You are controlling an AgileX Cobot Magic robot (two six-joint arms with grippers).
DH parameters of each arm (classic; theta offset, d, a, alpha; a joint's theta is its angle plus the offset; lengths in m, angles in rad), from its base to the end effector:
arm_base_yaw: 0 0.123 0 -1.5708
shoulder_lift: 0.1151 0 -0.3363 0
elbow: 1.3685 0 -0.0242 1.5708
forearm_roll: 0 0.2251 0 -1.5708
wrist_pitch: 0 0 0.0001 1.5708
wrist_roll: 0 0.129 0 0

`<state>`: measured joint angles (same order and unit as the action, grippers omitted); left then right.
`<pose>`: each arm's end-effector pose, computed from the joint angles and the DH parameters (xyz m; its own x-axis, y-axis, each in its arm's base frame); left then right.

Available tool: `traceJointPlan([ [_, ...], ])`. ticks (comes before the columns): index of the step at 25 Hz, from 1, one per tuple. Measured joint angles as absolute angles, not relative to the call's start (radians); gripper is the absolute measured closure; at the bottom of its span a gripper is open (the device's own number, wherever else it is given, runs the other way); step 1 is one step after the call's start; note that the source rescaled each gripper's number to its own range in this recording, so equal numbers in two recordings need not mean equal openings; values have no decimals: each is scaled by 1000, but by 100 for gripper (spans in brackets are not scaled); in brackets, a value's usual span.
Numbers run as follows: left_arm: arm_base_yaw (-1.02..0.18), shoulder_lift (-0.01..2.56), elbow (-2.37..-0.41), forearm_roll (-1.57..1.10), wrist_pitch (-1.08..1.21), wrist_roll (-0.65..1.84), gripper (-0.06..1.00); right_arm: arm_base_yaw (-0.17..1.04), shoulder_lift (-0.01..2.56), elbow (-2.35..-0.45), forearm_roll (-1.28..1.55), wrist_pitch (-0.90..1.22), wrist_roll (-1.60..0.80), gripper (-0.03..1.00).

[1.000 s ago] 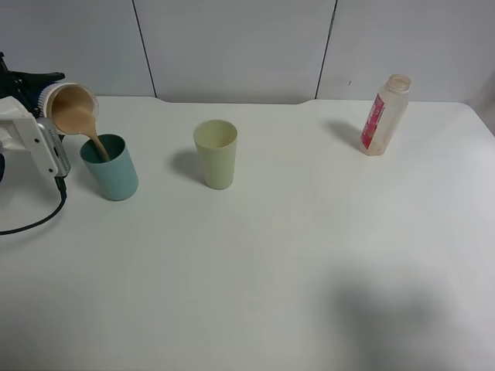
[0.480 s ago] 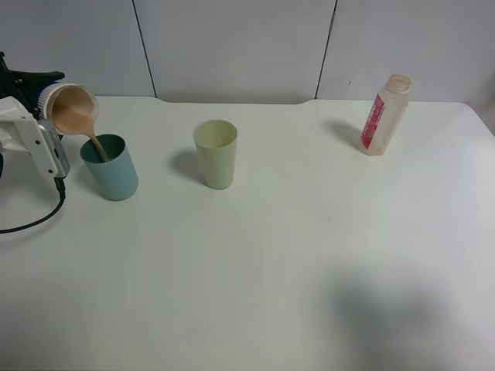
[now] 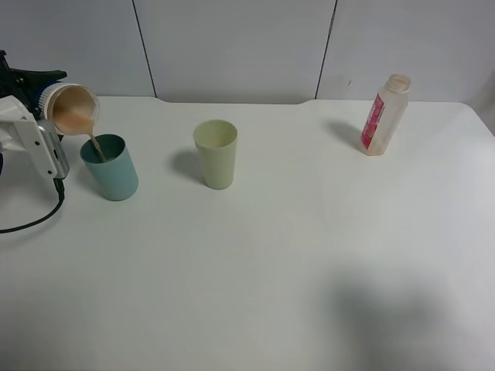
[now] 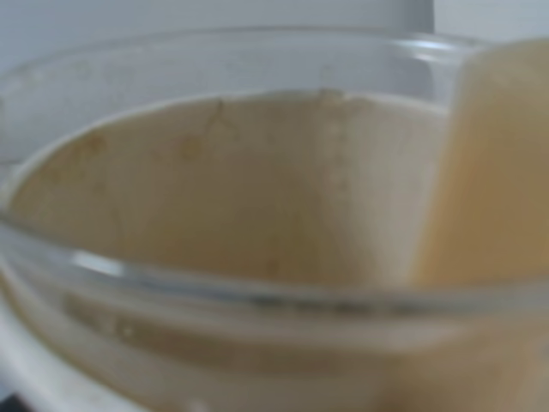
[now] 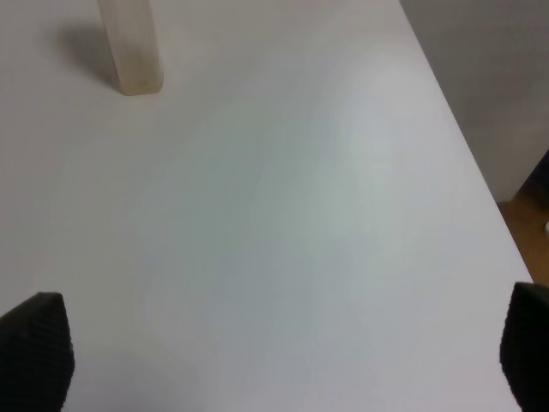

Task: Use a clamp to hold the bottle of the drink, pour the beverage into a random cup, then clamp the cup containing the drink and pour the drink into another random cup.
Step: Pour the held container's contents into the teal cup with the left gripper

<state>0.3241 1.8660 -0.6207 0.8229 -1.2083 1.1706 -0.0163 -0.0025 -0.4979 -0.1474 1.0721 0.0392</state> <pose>0.3505 0.0245 0.2258 0.4115 0.9058 -0.1006 0.1054 0.0623 0.9925 -0.0471 -0.0159 0.2466 -0.4655 -0.0238 -0.8847 0.1159 0.9894 -0.0876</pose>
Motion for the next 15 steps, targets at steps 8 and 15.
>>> traceJointPlan([
  [8,324,1857,-621,833,-1208,1171,94,-16,-3,-498,-147,1072,39,-3],
  [15,324,1857,-622,857,-1208,1163,94,-16,-3,-498,-147,1072,39,-3],
])
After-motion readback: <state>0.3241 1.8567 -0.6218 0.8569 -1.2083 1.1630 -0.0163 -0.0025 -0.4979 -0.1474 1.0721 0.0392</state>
